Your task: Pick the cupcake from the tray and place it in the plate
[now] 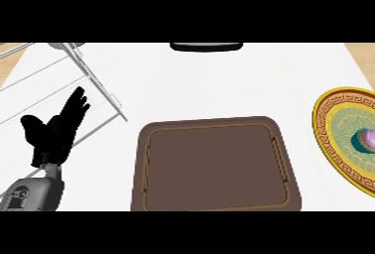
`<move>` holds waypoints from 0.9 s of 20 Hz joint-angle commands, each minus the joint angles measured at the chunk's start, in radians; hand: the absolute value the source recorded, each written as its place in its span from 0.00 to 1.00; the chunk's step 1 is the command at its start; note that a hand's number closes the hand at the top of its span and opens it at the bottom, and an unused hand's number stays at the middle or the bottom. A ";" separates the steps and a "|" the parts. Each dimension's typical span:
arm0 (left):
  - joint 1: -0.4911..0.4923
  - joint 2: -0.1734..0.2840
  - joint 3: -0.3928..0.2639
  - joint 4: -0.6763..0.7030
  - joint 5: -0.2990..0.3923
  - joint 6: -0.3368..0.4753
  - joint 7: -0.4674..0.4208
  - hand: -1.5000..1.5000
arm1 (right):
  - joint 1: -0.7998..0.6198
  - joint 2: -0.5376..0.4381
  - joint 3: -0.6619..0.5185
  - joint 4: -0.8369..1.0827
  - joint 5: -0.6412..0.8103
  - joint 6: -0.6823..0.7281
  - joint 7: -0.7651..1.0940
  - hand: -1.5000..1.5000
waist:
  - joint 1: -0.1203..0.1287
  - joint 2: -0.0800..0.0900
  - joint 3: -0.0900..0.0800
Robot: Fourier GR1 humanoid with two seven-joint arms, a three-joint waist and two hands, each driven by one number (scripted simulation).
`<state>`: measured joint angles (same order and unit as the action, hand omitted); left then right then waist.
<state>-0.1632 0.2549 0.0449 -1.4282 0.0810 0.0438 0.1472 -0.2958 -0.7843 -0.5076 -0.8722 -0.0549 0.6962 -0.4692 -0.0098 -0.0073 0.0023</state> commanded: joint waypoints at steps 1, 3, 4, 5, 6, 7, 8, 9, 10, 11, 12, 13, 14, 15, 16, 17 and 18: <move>-0.033 0.010 0.016 0.090 -0.012 -0.005 -0.010 0.50 | 0.020 -0.077 -0.035 0.085 -0.097 0.244 -0.052 0.00 | -0.002 0.011 -0.002; 0.021 -0.018 -0.016 0.003 -0.017 0.003 0.011 0.50 | -0.033 -0.076 -0.014 0.103 -0.085 0.201 -0.047 0.00 | 0.020 0.010 -0.001; -0.048 -0.010 -0.016 -0.032 -0.011 0.019 0.110 0.50 | 0.006 -0.083 -0.018 0.124 -0.082 0.224 -0.097 0.00 | 0.016 0.010 0.001; 0.006 -0.037 -0.021 0.052 -0.032 0.013 -0.030 0.50 | 0.004 -0.110 -0.039 0.163 -0.092 0.231 -0.129 0.00 | 0.016 0.014 0.000; -0.028 -0.043 -0.025 0.056 -0.029 0.012 -0.011 0.50 | -0.004 -0.103 -0.015 0.143 -0.073 0.212 -0.141 0.00 | 0.015 0.013 0.000; -0.037 -0.002 0.012 0.062 -0.002 -0.017 0.005 0.50 | -0.018 -0.114 -0.016 0.171 -0.082 0.218 -0.130 0.00 | 0.019 0.014 0.000; -0.022 0.012 0.012 0.051 -0.003 -0.032 0.000 0.50 | -0.013 -0.125 -0.018 0.182 -0.086 0.224 -0.141 0.00 | 0.021 0.013 0.001; -0.002 0.012 0.016 0.027 0.004 -0.033 0.005 0.50 | 0.030 -0.109 -0.012 0.178 -0.072 0.211 -0.184 0.00 | 0.019 0.012 0.001; -0.001 0.016 0.002 -0.044 0.015 -0.035 0.072 0.50 | 0.020 -0.154 -0.027 0.217 -0.086 0.237 -0.186 0.00 | 0.032 0.012 0.004; -0.038 -0.014 -0.004 0.029 -0.015 -0.001 0.035 0.50 | 0.066 -0.113 -0.004 0.197 -0.059 0.211 -0.242 0.00 | 0.013 0.014 0.002; -0.022 -0.011 0.015 0.070 -0.004 -0.017 -0.016 0.50 | 0.022 -0.160 -0.012 0.220 -0.081 0.232 -0.205 0.00 | 0.019 0.016 0.002; 0.012 -0.039 -0.024 0.005 -0.022 0.001 0.004 0.50 | 0.004 -0.162 -0.002 0.226 -0.081 0.223 -0.186 0.00 | 0.028 0.013 0.002; -0.005 -0.021 0.005 0.048 -0.010 -0.014 -0.023 0.50 | -0.002 -0.170 0.005 0.249 -0.074 0.217 -0.190 0.00 | 0.028 0.016 0.002; -0.003 -0.008 0.006 0.054 -0.006 -0.031 -0.018 0.50 | 0.031 -0.188 -0.006 0.247 -0.086 0.242 -0.219 0.00 | 0.020 0.016 0.002; 0.008 -0.002 -0.004 -0.007 -0.007 -0.029 0.016 0.50 | 0.012 -0.185 0.003 0.274 -0.064 0.194 -0.229 0.00 | 0.040 0.016 0.005; -0.033 0.000 0.012 0.055 -0.006 -0.030 -0.005 0.50 | 0.015 -0.232 -0.006 0.283 -0.089 0.248 -0.206 0.00 | 0.021 0.017 0.003; -0.016 -0.017 0.001 0.014 -0.014 -0.003 0.027 0.50 | 0.024 -0.225 -0.008 0.275 -0.093 0.236 -0.227 0.00 | 0.023 0.014 0.003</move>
<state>-0.1831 0.2472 0.0491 -1.4190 0.0732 0.0263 0.1442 -0.2826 -0.9678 -0.5071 -0.6556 -0.1411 0.7376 -0.5165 0.0150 0.0038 0.0076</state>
